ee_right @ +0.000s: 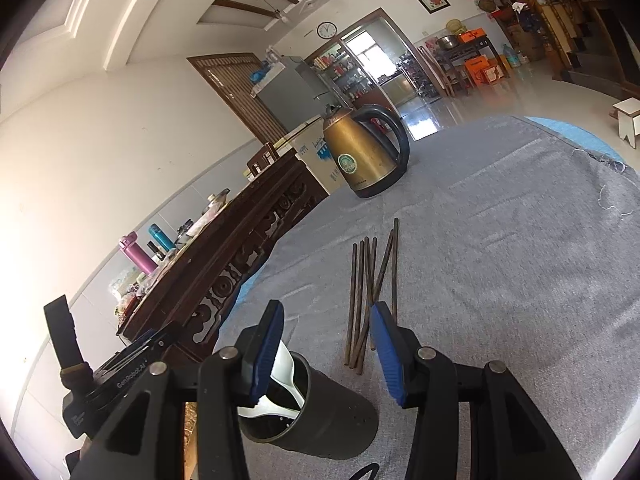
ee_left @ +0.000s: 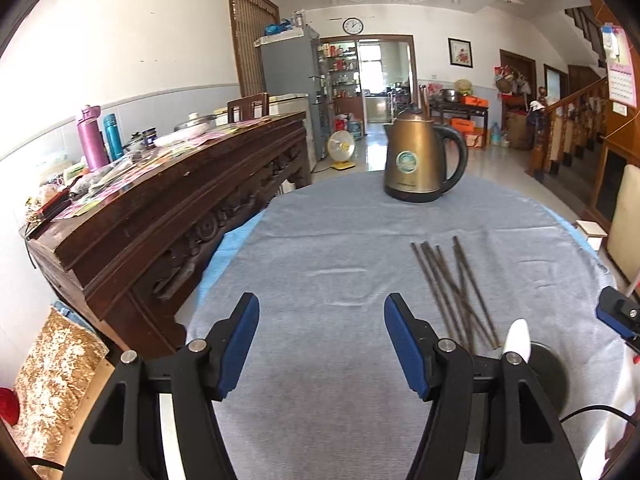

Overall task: Organize utensils
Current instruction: 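Move both open tools back over the dark chopsticks on the cloth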

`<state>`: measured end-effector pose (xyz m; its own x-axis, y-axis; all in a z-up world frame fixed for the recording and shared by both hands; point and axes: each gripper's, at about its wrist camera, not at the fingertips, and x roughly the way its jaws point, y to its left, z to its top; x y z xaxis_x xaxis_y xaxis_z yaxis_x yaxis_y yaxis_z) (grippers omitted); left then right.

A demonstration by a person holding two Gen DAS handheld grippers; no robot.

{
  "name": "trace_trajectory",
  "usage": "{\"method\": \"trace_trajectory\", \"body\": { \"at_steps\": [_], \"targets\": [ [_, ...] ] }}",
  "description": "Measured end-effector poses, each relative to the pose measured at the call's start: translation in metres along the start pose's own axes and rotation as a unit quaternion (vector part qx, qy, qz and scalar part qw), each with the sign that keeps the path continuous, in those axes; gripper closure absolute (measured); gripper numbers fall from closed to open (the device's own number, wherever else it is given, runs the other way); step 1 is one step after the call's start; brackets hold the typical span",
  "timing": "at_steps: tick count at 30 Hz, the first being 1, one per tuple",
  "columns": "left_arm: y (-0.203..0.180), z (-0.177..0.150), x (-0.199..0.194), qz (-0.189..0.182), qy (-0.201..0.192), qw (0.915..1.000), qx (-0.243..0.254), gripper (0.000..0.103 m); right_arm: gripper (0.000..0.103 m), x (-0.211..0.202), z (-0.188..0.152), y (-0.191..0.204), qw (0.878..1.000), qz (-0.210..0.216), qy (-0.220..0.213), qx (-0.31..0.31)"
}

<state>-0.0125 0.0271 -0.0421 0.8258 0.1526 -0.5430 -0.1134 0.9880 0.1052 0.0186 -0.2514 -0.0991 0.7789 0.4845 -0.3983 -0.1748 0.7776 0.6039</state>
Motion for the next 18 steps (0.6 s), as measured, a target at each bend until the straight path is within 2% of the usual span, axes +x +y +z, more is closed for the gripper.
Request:
{"method": "trace_trajectory", "body": {
  "at_steps": [9,18],
  "targets": [
    [0.011,-0.005,0.026,0.035,0.036,0.9987,0.003,0.035,0.052,0.010,-0.001,-0.001,1.000,-0.014,0.015,0.000],
    [0.017,-0.009,0.049,0.028,0.067,0.9974,-0.003,0.034,0.050,0.018,0.004,-0.008,0.999,-0.040,0.027,0.000]
  ]
}}
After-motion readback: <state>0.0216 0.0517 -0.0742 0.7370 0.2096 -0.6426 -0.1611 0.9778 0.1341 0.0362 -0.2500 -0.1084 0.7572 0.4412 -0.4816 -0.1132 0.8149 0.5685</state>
